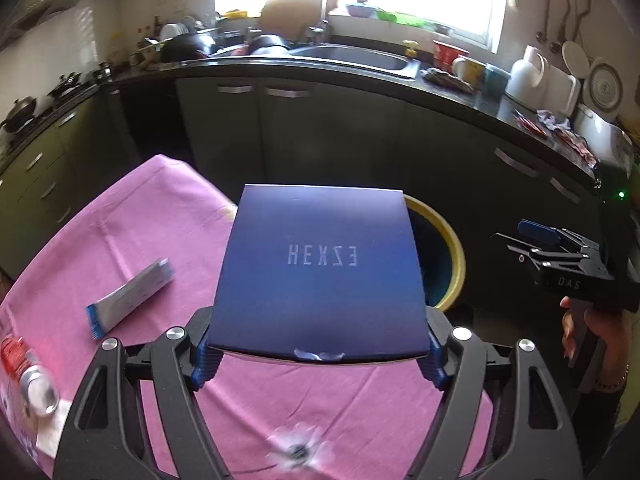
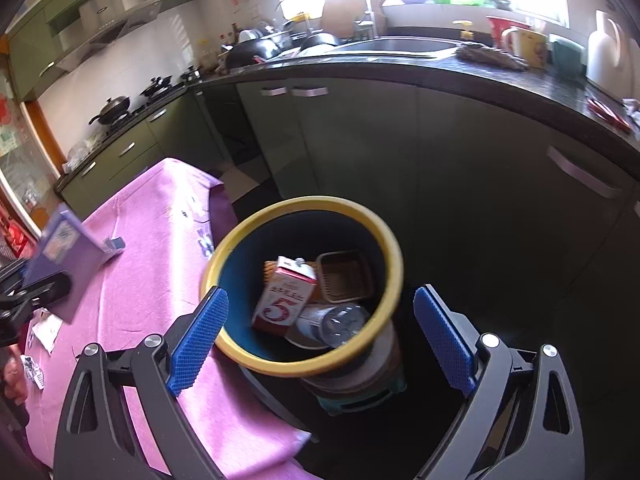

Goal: Collect trash
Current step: 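Carry the blue box over the bin and open the left gripper, then grasp the silver tube packet with the blue cap with the right gripper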

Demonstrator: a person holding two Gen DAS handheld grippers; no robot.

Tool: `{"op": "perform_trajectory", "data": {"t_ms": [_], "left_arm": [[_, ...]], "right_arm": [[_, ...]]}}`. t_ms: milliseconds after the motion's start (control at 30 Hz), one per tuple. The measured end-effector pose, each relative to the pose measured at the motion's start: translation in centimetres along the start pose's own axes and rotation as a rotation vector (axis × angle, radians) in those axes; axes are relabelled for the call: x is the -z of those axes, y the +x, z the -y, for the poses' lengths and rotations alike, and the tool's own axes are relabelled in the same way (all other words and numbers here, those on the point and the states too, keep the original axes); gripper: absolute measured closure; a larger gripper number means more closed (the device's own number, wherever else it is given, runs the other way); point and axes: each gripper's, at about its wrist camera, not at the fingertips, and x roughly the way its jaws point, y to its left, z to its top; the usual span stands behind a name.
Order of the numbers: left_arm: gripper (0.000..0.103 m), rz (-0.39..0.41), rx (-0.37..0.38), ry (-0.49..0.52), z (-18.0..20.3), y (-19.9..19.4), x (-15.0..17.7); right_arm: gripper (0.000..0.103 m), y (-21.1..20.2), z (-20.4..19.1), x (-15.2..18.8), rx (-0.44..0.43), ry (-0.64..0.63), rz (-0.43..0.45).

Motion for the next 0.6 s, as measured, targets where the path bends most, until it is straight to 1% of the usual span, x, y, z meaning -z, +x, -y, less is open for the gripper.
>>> {"op": "perform_trajectory", "data": {"t_ms": [67,133,200,333,400,433,500,567,600], "left_arm": [[0.03,-0.024,0.033,0.034,2.2,2.9,-1.8],[0.03,-0.042,0.042,0.07,4.1,5.6,-3.3],[0.03,-0.066,0.037,0.086,5.5,8.4,-4.6],[0.028,-0.135,0.044,0.072,6.9,13.4,-5.9],[0.026,-0.158,0.016,0.052,7.0,14.9,-5.9],[0.026,-0.168,0.015,0.024,6.7,15.0,-5.7],[0.025,-0.163,0.053,-0.013,5.9,13.9,-5.3],[0.019,-0.124,0.049,-0.016,5.2,11.6,-4.5],[0.016,-0.093,0.045,-0.023,4.7,10.1,-3.9]], "right_arm": [[0.01,-0.9,1.1,0.2,0.016,0.018,0.013],[0.01,-1.8,2.3,0.3,0.03,0.04,0.025],[0.01,-2.6,3.5,0.4,0.046,0.062,0.035],[0.01,-3.3,5.0,0.6,0.067,0.085,0.037],[0.01,-3.3,5.7,0.7,0.072,0.094,0.031],[0.01,-3.3,5.9,0.8,0.071,0.098,0.029],[0.009,-3.2,6.3,1.1,0.066,0.102,0.025],[0.009,-2.8,6.7,1.3,0.066,0.109,0.02],[0.009,-2.5,6.9,1.4,0.063,0.116,0.014]]}}
